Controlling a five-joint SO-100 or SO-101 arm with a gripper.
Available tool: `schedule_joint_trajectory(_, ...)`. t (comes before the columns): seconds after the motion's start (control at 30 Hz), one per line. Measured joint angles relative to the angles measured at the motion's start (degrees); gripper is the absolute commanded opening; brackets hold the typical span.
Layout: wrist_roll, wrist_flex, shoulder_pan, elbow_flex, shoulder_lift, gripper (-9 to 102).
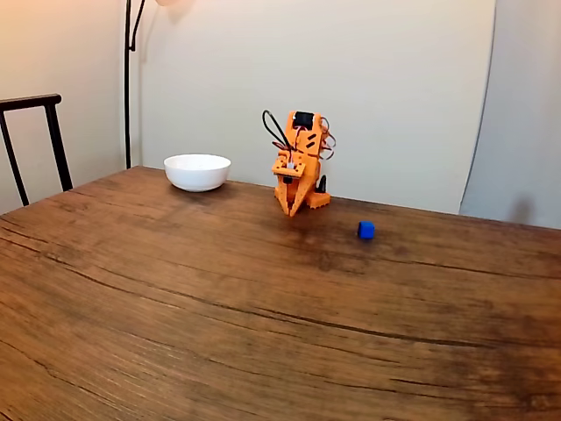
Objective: Grasp the cube and drop it in the bowl
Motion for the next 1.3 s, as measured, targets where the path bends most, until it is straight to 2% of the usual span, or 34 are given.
schedule_joint_trajectory(1.03,-0.18,0.0,0.26,0.0,0.0,-1)
schedule_joint_trajectory(1.3,-0.53,2.64,-4.39,-6.5,-0.26,-1)
